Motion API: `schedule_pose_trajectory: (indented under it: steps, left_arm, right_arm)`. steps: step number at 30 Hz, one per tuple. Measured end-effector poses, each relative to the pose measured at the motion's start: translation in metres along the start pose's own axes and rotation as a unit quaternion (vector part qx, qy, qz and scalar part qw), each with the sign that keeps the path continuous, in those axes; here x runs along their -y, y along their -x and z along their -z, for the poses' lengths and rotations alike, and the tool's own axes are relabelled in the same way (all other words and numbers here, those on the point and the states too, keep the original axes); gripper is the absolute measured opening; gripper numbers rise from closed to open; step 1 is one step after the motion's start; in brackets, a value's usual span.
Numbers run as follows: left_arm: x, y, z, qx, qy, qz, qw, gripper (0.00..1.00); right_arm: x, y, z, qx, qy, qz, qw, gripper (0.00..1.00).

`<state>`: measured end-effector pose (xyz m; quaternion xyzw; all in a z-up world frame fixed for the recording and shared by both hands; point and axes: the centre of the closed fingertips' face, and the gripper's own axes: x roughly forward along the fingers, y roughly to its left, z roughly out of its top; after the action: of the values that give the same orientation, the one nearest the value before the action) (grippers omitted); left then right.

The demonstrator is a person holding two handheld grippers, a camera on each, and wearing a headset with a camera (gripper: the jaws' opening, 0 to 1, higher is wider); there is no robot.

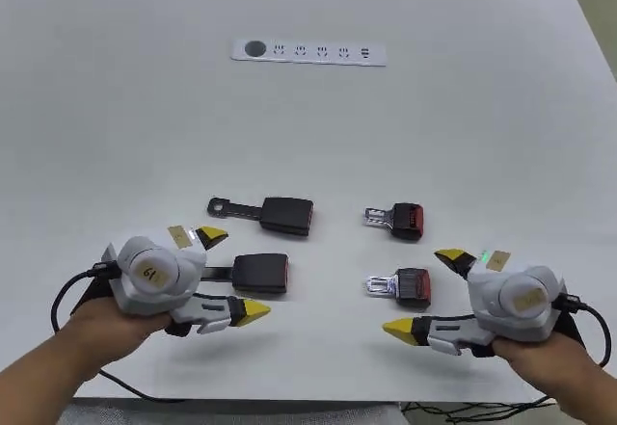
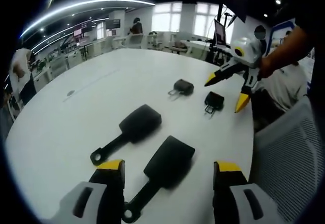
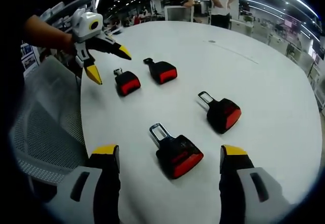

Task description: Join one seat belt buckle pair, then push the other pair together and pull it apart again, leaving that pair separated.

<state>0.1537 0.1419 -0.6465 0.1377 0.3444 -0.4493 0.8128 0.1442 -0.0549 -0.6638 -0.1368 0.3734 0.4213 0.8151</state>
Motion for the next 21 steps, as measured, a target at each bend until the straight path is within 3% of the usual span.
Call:
schedule_pose_trajectory:
  steps: [11, 15, 21]
  left_arm:
    - [0.000, -0.017, 0.005, -0.023, -0.025, 0.025, 0.9991, 0.65]
    - [0.000, -0.022, 0.006, -0.034, -0.043, 0.038, 0.9978, 0.61]
    - [-0.005, -0.028, 0.015, -0.051, -0.069, 0.051, 0.9950, 0.59]
  right_arm:
    - [0.006, -0.007, 0.006, -0.026, 0.028, -0.038, 0.9985, 0.74]
    - [0.008, -0.009, 0.012, -0.039, 0.039, -0.056, 0.9969, 0.73]
    - [0.003, -0.011, 0.019, -0.062, 0.065, -0.079, 0.9928, 0.67]
